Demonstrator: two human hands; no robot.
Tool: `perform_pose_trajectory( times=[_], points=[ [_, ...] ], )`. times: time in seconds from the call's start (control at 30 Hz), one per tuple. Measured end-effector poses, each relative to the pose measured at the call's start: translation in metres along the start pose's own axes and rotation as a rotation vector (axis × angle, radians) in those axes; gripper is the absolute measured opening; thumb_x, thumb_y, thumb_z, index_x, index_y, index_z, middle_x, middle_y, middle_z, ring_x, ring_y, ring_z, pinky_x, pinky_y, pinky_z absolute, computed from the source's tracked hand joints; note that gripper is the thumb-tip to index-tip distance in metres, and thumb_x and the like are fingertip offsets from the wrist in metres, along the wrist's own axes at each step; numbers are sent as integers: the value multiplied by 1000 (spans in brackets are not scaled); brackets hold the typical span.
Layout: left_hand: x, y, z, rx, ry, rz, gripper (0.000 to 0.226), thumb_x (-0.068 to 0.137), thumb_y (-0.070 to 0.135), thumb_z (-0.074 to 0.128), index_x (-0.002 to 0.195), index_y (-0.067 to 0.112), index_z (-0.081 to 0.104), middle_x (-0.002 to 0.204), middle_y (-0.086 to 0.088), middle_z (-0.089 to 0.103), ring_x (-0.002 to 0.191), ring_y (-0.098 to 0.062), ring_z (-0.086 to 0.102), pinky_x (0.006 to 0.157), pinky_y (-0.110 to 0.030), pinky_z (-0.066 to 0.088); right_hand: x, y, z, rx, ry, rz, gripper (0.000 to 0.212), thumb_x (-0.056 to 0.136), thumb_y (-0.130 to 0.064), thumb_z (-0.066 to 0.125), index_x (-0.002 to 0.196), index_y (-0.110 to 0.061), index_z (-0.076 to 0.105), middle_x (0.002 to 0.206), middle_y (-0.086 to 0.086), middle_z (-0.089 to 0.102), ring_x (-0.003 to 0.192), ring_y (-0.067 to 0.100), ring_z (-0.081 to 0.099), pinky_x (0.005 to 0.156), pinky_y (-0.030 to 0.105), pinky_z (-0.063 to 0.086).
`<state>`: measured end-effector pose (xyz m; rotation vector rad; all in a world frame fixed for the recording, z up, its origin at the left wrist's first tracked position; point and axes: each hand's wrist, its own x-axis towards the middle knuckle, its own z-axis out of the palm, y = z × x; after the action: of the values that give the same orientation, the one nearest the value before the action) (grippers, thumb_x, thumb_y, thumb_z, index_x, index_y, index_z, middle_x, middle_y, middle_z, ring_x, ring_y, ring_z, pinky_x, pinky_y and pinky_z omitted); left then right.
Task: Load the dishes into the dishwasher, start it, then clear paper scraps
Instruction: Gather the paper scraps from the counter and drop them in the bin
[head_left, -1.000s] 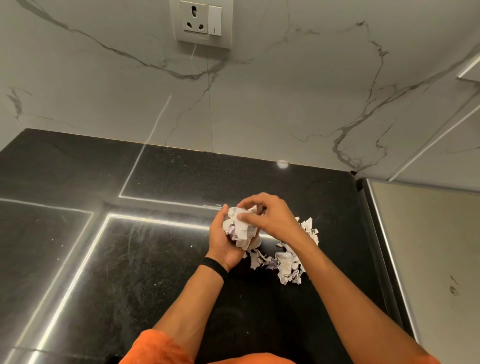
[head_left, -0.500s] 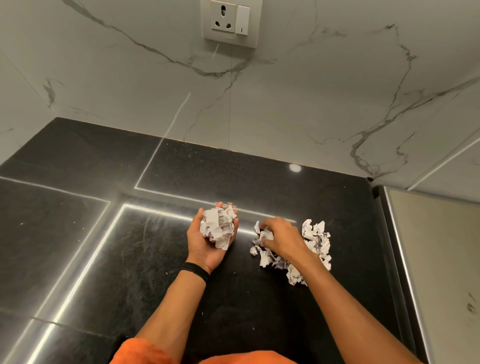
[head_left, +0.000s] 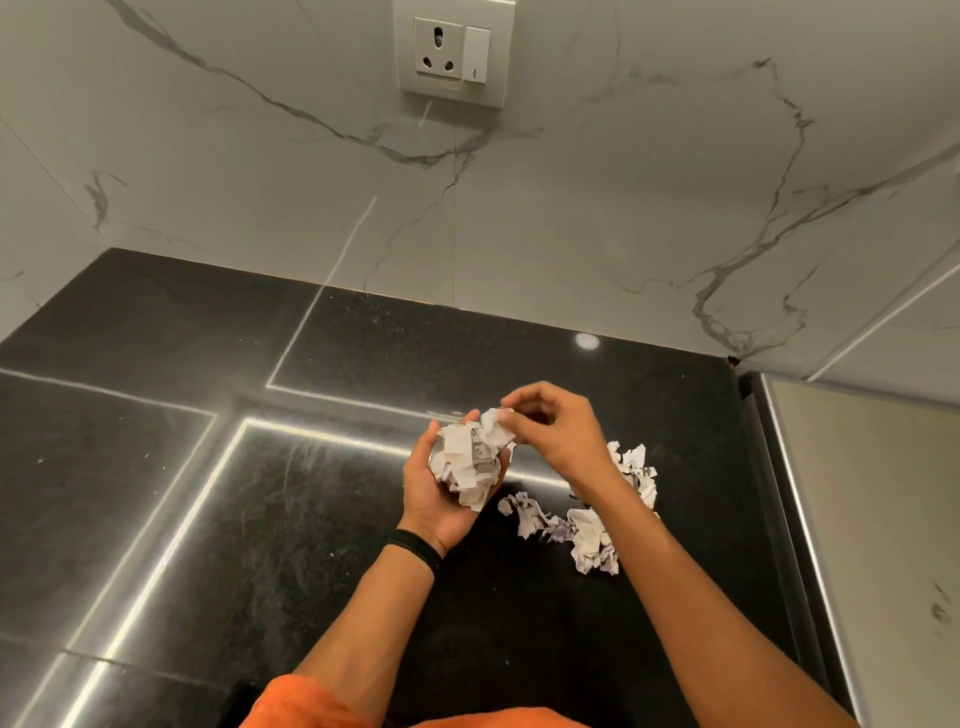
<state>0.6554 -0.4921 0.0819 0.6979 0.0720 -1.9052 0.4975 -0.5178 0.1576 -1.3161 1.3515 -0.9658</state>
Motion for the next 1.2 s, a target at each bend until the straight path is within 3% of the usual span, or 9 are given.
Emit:
perform_pose_trajectory(
  times=[0.1,0.2,0.33,0.4,0.57,0.67,0.77,0.97,1.2],
  points=[
    [0,-3,1,8,-22,-9,66,98,48,53,149,6,49,143,-20,51,113,-32,62,103,-44,47,4,-3,15,-202,-14,-50,8,87,-19,79,87,-27,75,88,-10,75,87,2,68,74,13,50],
    [0,-3,1,1,-36,-3,67,97,49,53,149,7,48,138,-19,56,112,-32,63,102,-44,47,9,3,18,-368,-36,-35,15,90,-26,75,82,-39,73,93,-18,71,95,1,60,77,16,45],
    [1,0,-2,-32,-31,-6,59,100,48,52,141,7,57,137,-20,60,118,-34,62,108,-47,44,16,8,12,-41,-29,27,12,95,-23,70,100,-25,81,101,-11,76,97,6,68,82,15,52],
    [2,3,-5,-46,-42,4,59,99,48,52,144,9,54,145,-19,55,127,-35,57,112,-47,42,21,12,8,-62,6,48,15,98,-22,67,106,-24,79,103,-13,76,97,-2,67,80,10,49],
    [4,17,-16,-84,-40,48,58,99,49,51,143,11,57,147,-17,55,127,-35,58,102,-47,52,31,54,4,-789,-216,-54,28,94,-16,70,121,-24,72,118,-5,68,107,12,62,93,29,50],
    [4,28,-26,-84,1,67,55,100,48,51,138,11,60,148,-16,54,129,-34,56,110,-46,45,23,76,9,-970,-276,-209,26,93,-17,71,118,-24,73,114,-3,64,110,18,57,94,29,45],
    [2,36,-31,-71,23,93,56,100,49,49,140,10,59,147,-17,55,126,-34,58,113,-45,41,18,83,8,-874,-196,-232,18,94,-18,70,112,-21,75,108,-4,70,104,14,62,95,34,51],
    [-1,25,-24,-16,21,43,63,99,50,51,148,10,51,147,-19,54,124,-35,59,110,-46,43,12,36,15,-190,85,-114,12,88,-23,79,99,-22,75,93,-10,74,90,5,70,78,21,57],
    [1,6,-9,-44,-39,10,54,100,50,49,129,8,66,134,-19,63,113,-31,65,100,-45,53,10,18,17,-212,13,-18,5,86,-29,80,83,-30,76,91,-8,72,78,13,62,71,27,52]
  ],
)
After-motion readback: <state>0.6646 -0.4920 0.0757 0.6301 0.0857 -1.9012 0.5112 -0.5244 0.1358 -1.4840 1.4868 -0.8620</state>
